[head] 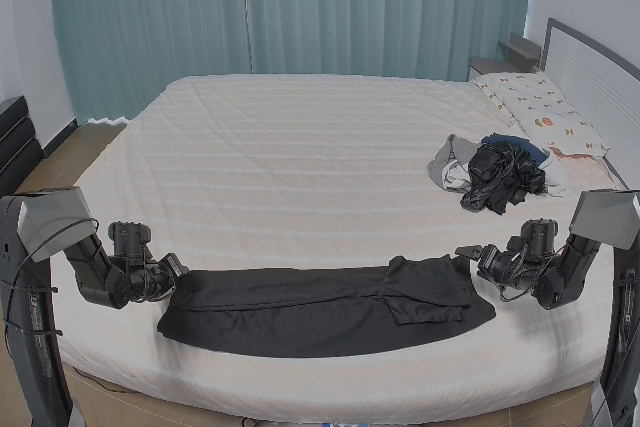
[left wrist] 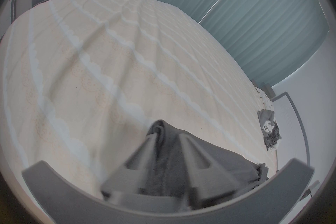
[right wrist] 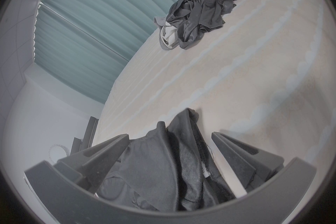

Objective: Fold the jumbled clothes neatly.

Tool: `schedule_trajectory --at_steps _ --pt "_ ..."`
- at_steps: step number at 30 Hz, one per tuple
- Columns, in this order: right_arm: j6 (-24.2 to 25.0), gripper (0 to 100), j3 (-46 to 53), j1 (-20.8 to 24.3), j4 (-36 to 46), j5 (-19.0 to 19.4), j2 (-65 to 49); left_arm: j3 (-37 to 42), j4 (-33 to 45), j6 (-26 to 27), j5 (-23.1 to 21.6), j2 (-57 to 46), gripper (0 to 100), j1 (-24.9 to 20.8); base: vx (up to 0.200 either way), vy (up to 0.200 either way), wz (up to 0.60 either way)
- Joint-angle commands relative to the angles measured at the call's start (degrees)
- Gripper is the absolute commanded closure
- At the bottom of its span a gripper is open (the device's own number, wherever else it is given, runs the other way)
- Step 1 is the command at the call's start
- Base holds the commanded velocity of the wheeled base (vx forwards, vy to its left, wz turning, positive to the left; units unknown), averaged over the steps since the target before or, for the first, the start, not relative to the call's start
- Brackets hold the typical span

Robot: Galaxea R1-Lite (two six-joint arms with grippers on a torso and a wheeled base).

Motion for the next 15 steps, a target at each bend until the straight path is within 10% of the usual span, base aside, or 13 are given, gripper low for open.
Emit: schedule_trajectory --at_steps 1,15 --pt "0.0 0 -1.8 0.3 0.5 -0.3 0.4 -0.5 0.0 -0.2 2.0 0.6 100 0.2 0.0 0.0 0.0" --pt "-0.9 0 -7.0 3.1 0.6 -3.5 5.8 -0.4 -1.1 -2.1 4.0 0.7 100 0.2 0.0 0.0 0.0"
